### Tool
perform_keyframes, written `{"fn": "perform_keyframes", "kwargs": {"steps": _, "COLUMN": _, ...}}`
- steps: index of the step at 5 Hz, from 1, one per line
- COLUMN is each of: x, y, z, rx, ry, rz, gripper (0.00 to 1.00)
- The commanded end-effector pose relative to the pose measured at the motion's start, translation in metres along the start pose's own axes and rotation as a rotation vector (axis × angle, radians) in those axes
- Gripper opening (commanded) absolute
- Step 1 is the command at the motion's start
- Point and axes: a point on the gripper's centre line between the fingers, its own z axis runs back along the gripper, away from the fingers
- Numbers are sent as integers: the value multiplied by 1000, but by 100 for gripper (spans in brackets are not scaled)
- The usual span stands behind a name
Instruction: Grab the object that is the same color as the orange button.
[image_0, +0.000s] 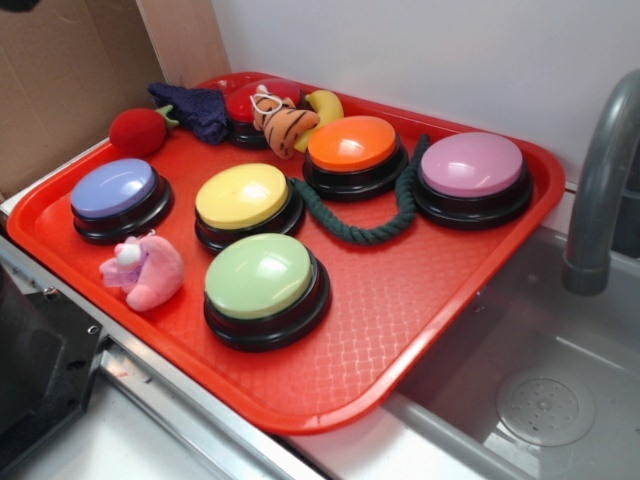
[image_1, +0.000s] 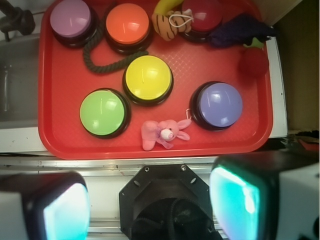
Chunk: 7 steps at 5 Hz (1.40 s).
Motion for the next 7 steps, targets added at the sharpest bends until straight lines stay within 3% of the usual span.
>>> {"fn": "perform_keyframes", "kwargs": {"steps": 1, "x": 0, "y": 0, "z": 0, "rx": 0, "ry": 0, "rz": 0, "gripper": 100}}
{"fn": "perform_keyframes", "kwargs": {"steps": 2, "x": 23, "y": 1, "z": -13, "rx": 35, "ry": 64, "rz": 238, "gripper": 100}}
{"fn": "perform_keyframes", "kwargs": {"steps": 3, "x": 47, "y": 1, "z": -33, "rx": 22, "ry": 23, "rz": 418, "gripper": 100}}
{"fn": "perform_keyframes", "kwargs": {"steps": 4, "x": 69, "y": 8, "z": -48, "rx": 57, "ry": 12, "rz": 528, "gripper": 100}}
{"fn": "perform_keyframes", "kwargs": {"steps": 6, "x": 123, "y": 38, "z": -97, "rx": -36, "ry": -203, "rz": 829, "gripper": 100}}
{"fn": "perform_keyframes", "kwargs": {"steps": 7, "x": 144, "y": 62, "z": -119, "rx": -48, "ry": -259, "rz": 979, "gripper": 100}}
